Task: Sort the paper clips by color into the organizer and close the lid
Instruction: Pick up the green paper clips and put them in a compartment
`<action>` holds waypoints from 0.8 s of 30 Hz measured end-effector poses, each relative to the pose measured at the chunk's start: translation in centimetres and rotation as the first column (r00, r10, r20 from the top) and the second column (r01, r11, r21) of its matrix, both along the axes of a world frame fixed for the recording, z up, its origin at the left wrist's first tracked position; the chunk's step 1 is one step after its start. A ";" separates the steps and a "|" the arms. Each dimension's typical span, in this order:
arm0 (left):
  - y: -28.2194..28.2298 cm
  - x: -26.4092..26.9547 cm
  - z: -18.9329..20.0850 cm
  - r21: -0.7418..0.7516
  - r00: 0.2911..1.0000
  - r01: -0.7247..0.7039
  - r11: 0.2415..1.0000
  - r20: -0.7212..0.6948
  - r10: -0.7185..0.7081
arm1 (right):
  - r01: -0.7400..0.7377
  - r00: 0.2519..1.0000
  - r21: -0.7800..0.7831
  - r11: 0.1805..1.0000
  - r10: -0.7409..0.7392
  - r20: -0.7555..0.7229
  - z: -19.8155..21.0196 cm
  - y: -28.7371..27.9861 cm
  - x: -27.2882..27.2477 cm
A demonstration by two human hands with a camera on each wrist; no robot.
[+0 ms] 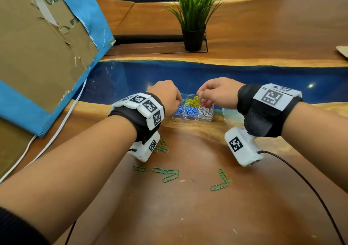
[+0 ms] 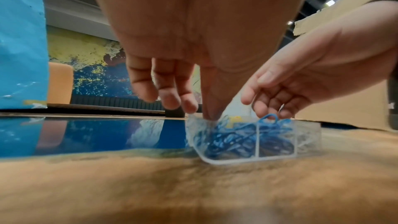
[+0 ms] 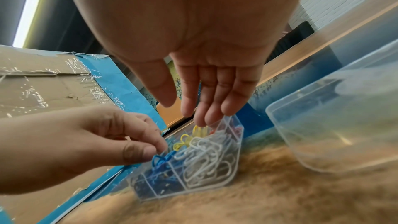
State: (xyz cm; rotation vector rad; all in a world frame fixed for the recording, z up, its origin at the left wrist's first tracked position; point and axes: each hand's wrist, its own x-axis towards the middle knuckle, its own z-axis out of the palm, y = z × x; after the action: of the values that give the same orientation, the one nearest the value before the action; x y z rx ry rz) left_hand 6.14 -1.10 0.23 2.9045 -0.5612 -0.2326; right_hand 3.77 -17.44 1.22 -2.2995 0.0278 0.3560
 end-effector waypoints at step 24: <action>1.6 -2.2 -0.2 -0.150 0.995 0.046 0.988 -0.082 -0.059 | -0.141 0.962 -0.222 0.965 0.186 0.198 0.7 -0.4 -4.1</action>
State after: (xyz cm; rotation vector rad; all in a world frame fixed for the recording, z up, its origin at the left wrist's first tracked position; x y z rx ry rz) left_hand 3.96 0.47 -0.01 2.7247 -0.6133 -0.3078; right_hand -0.32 -17.88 1.90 -2.5424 -0.2490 0.1892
